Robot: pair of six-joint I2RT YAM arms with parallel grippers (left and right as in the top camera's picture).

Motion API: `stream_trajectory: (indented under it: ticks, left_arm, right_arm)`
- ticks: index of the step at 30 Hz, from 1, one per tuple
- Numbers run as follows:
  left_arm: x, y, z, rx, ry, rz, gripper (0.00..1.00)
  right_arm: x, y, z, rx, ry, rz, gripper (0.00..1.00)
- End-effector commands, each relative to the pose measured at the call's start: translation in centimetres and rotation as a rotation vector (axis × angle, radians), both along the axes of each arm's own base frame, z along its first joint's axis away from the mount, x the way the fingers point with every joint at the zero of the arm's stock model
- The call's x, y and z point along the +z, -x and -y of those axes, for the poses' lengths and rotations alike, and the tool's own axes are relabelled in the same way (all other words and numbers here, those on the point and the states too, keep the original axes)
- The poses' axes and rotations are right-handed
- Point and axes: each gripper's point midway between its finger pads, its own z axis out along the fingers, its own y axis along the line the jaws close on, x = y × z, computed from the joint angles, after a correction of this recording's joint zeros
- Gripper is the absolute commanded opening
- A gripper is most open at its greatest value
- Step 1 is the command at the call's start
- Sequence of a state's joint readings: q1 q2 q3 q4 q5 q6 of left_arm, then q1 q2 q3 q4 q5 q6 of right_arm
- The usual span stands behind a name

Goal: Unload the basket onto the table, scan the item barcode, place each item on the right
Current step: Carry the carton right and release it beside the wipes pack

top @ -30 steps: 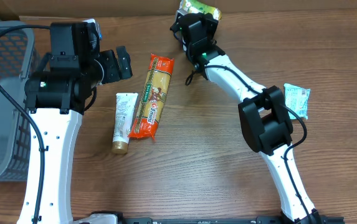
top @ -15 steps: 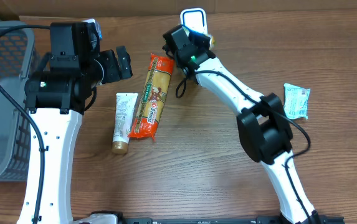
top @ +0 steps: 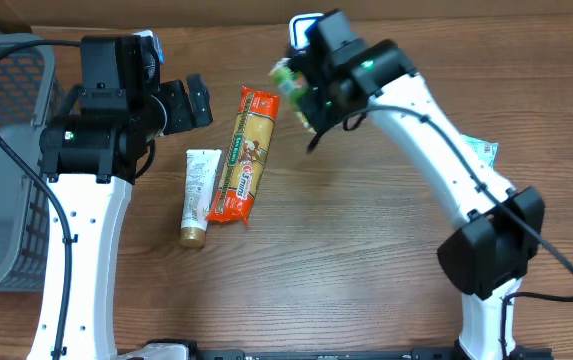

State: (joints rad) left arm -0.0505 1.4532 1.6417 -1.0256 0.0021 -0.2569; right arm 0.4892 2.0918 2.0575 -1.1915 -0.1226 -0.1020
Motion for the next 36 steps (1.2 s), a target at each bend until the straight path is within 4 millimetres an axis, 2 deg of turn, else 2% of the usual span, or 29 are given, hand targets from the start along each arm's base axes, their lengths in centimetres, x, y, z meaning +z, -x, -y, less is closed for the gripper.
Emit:
stream_trajectory:
  ticks: [1, 4, 7, 8, 11, 15, 19, 22, 24, 26, 28, 31, 36]
  left_arm:
    - [0.4, -0.1, -0.1, 0.015, 0.000, 0.010, 1.00]
    - [0.4, -0.1, -0.1, 0.016, 0.000, 0.010, 1.00]
    - [0.4, -0.1, -0.1, 0.015, 0.000, 0.010, 0.99]
    - [0.4, -0.1, -0.1, 0.015, 0.000, 0.010, 1.00]
    - [0.4, -0.1, -0.1, 0.016, -0.001, 0.010, 1.00]
    - [0.4, -0.1, -0.1, 0.016, -0.001, 0.010, 1.00]
    - [0.4, -0.1, -0.1, 0.015, 0.000, 0.010, 1.00]
    - [0.4, -0.1, -0.1, 0.015, 0.000, 0.010, 1.00]
    - [0.4, -0.1, -0.1, 0.015, 0.000, 0.010, 1.00]
    - [0.4, -0.1, -0.1, 0.015, 0.000, 0.010, 1.00]
    - [0.4, -0.1, -0.1, 0.015, 0.000, 0.010, 1.00]
    - [0.4, -0.1, -0.1, 0.015, 0.000, 0.010, 1.00]
    - [0.4, -0.1, -0.1, 0.016, 0.000, 0.010, 1.00]
  right_arm:
    - [-3.0, 1.1, 2.7, -0.262, -0.103, -0.230, 0.04]
    - [-5.5, 1.3, 6.1, -0.441, -0.087, -0.325, 0.04]
    - [-7.3, 1.1, 11.0, -0.785, -0.066, -0.416, 0.04]
    - [-7.7, 1.2, 13.2, -0.928, -0.049, -0.441, 0.04]
    - [-8.2, 2.0, 18.9, -1.280, -0.008, -0.501, 0.04]
    - [-8.2, 3.0, 23.9, -1.531, -0.013, -0.561, 0.04]
    - [-8.3, 3.7, 28.0, -1.751, -0.016, -0.572, 0.04]
    - [-8.3, 3.6, 29.6, -1.841, -0.036, -0.563, 0.04]
    - [-8.3, 3.5, 29.9, -1.877, -0.048, -0.561, 0.05]
    - [-8.3, 3.2, 29.9, -1.878, -0.058, -0.551, 0.09]
    - [-8.3, 3.1, 29.7, -1.870, -0.056, -0.543, 0.23]
    - [-8.3, 3.1, 29.3, -1.853, -0.029, -0.521, 0.54]
    - [-8.1, 2.6, 28.6, -1.760, -0.001, -0.484, 0.56]
